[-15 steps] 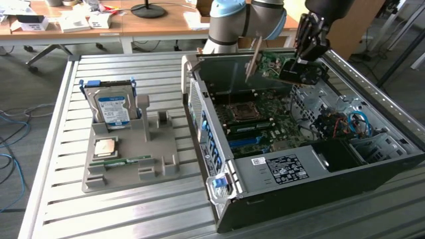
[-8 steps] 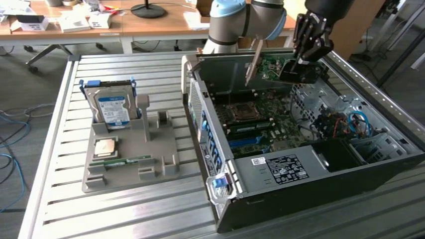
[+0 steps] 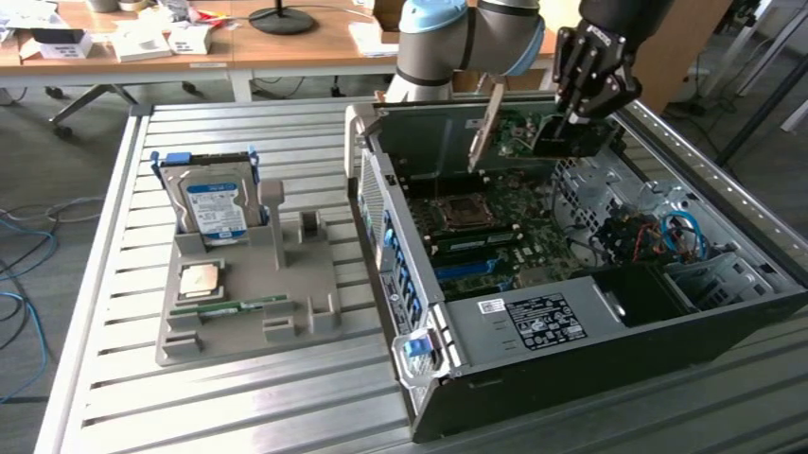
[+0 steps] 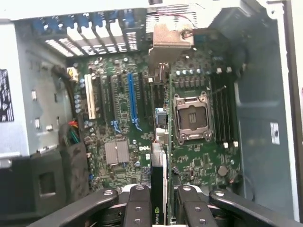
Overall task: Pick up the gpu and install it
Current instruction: 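Insert the gpu into the slot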
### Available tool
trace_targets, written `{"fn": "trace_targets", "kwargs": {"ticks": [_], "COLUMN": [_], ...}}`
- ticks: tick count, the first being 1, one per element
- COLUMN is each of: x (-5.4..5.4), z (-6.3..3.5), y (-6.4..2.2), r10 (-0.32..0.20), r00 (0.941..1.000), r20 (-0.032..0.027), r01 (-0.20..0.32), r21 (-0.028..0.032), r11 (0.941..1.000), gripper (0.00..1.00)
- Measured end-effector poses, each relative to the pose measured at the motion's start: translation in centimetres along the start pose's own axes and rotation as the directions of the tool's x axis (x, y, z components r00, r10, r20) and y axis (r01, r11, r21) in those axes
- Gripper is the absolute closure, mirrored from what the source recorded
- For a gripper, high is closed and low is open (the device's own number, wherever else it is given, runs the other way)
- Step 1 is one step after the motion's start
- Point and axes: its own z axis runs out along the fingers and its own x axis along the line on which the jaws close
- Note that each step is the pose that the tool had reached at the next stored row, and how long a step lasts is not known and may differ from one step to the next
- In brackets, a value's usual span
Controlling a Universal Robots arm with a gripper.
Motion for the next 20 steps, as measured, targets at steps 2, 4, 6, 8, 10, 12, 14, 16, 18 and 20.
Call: {"fn": "trace_targets", "kwargs": {"ticks": [2,4,6,8,10,12,14,16,18,20], "x": [0.0,0.0,0.0,0.0,0.0,0.0,0.1,0.1,0.1,0.1], "z": [0.04,0.05,0.07,0.14,0.23,0.34,0.45,0.60,0.75,1.09], "y": [0.00,0.00,0.00,0.06,0.16,0.27,0.42,0.63,0.82,1.03], "r10": [-0.036,-0.059,-0.061,-0.064,-0.067,-0.070,-0.073,-0.075,-0.075,-0.075], "r00": [0.9994,0.9983,0.9982,0.9980,0.9978,0.9975,0.9973,0.9972,0.9972,0.9972], "r20": [-0.0016,-0.0027,-0.0027,-0.0026,-0.0027,-0.0026,-0.0025,-0.0024,-0.0024,-0.0025], "r01": [0.036,0.059,0.061,0.064,0.067,0.070,0.073,0.075,0.075,0.075], "r21": [-0.0008,-0.0014,-0.0014,0.0008,0.0064,0.0126,0.0197,0.0229,0.0229,0.0230], "r11": [0.9994,0.9983,0.9982,0.9980,0.9977,0.9975,0.9971,0.9969,0.9969,0.9969], "gripper": [0.74,0.74,0.74,0.74,0.74,0.74,0.74,0.74,0.74,0.74]}}
